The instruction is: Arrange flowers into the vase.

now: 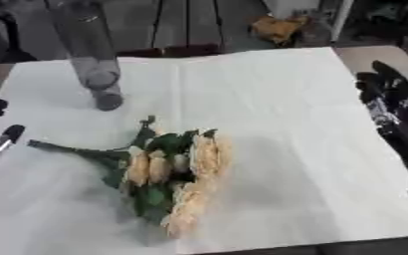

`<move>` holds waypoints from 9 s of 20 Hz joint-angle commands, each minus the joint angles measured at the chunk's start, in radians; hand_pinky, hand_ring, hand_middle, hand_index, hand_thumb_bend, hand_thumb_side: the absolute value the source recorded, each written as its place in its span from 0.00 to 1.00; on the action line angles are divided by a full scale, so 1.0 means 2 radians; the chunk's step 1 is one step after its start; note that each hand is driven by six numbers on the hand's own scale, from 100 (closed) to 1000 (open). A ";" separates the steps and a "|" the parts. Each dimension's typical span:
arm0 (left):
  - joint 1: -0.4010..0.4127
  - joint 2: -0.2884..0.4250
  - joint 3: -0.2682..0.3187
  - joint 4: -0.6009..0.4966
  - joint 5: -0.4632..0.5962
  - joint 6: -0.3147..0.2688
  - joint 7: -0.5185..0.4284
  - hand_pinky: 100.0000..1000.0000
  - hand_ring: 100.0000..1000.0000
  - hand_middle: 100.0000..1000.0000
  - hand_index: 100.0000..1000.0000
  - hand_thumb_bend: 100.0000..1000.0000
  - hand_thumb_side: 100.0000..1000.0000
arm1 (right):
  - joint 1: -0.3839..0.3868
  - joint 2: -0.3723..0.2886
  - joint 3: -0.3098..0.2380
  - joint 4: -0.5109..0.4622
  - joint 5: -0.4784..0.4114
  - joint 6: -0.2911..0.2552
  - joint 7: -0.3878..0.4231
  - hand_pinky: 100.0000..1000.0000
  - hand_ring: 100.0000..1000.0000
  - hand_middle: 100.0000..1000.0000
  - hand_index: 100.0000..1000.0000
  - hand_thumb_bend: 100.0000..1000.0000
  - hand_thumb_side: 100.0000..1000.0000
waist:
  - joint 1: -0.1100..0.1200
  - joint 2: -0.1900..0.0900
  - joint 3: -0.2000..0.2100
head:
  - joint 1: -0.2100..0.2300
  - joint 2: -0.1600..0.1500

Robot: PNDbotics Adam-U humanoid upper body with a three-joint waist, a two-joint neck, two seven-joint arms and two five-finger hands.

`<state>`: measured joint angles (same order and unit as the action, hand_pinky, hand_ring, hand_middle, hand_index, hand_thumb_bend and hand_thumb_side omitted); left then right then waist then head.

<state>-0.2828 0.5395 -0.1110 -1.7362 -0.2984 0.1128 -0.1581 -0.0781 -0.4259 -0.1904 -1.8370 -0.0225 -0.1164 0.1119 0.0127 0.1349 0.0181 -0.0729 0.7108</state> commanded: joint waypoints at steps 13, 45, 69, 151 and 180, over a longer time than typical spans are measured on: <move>-0.041 -0.033 -0.049 0.051 -0.142 -0.023 -0.024 0.64 0.71 0.65 0.72 0.38 0.21 | -0.005 -0.007 -0.001 -0.008 0.002 -0.001 0.003 0.88 0.88 0.83 1.00 0.06 0.66 | 0.001 -0.009 -0.006 | 0.000 -0.002; -0.050 -0.082 -0.061 0.084 -0.347 -0.056 -0.031 0.66 0.72 0.66 0.73 0.42 0.23 | -0.007 -0.005 -0.001 -0.007 0.001 -0.001 0.004 0.88 0.88 0.83 1.00 0.06 0.66 | 0.000 -0.008 -0.007 | -0.001 -0.002; -0.089 -0.121 -0.070 0.167 -0.433 -0.047 -0.022 0.68 0.71 0.66 0.74 0.55 0.28 | -0.008 -0.002 0.001 -0.006 0.000 -0.001 0.008 0.88 0.88 0.83 1.00 0.06 0.66 | -0.002 -0.008 -0.012 | -0.002 -0.004; -0.148 -0.169 -0.052 0.253 -0.503 -0.009 0.090 0.65 0.64 0.56 0.66 0.33 0.17 | -0.011 0.003 0.005 -0.003 -0.002 -0.004 0.013 0.88 0.87 0.83 1.00 0.05 0.66 | -0.006 -0.002 -0.026 | -0.002 -0.002; -0.152 -0.191 -0.059 0.292 -0.404 -0.089 0.124 0.23 0.15 0.01 0.13 0.94 0.11 | -0.014 0.006 0.004 -0.002 -0.003 -0.003 0.016 0.88 0.87 0.83 1.00 0.05 0.66 | -0.006 0.000 -0.027 | -0.008 -0.001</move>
<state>-0.5721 0.1560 -0.2248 -1.1377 -1.1133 -0.0660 0.0848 -0.0961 -0.3996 -0.1779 -1.8308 -0.0272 -0.1222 0.1406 0.0122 0.1361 -0.0366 -0.0885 0.7114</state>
